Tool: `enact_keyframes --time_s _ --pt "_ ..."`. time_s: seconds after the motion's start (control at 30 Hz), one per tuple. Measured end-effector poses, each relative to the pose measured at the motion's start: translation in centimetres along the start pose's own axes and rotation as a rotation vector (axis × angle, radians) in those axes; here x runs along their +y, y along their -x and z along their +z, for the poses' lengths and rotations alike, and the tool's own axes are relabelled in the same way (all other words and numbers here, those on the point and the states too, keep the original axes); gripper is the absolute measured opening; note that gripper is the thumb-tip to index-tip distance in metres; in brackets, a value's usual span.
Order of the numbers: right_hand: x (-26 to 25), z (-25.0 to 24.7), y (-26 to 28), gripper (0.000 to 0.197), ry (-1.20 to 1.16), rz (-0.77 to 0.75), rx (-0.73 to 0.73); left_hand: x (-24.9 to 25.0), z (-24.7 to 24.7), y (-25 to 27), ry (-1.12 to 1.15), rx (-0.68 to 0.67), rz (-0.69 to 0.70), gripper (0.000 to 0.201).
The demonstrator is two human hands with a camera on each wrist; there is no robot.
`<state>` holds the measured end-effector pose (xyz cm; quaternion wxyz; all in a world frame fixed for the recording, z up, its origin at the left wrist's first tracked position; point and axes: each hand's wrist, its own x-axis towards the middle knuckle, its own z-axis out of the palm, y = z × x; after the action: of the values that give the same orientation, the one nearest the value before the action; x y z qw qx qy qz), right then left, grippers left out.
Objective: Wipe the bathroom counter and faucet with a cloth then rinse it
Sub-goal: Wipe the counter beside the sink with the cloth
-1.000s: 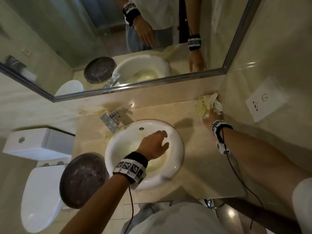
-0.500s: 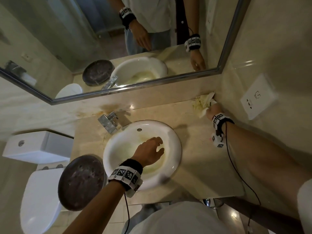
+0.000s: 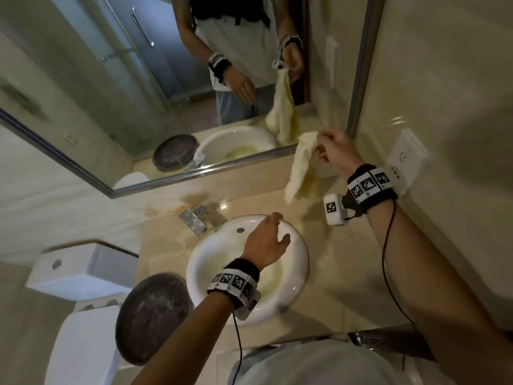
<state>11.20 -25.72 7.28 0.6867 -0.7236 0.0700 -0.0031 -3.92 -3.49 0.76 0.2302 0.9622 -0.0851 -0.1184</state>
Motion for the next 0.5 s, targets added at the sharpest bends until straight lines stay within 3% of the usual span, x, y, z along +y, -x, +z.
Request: enact_keyframes --time_s 0.17,0.3,0.37,0.43,0.5 --pt "-7.2 1.6 5.9 0.007 -0.06 -0.151 -0.139 -0.3 -2.9 0.1 0.09 0.256 0.027 0.089" --pt "-9.3 3.3 10.1 0.006 -0.056 -0.214 -0.237 -0.6 -4.2 0.7 0.13 0.546 -0.034 0.111" --pt "-9.5 4.2 11.5 0.005 -0.043 -0.217 -0.284 -1.1 -4.2 0.5 0.2 0.619 -0.044 0.116" --pt "-9.5 4.8 12.7 0.004 -0.024 -0.219 -0.358 -1.5 -4.0 0.2 0.269 0.545 0.02 0.109" --pt "-9.5 5.2 13.6 0.004 -0.001 -0.241 -0.459 -1.8 -3.2 -0.2 0.346 0.44 0.096 0.071"
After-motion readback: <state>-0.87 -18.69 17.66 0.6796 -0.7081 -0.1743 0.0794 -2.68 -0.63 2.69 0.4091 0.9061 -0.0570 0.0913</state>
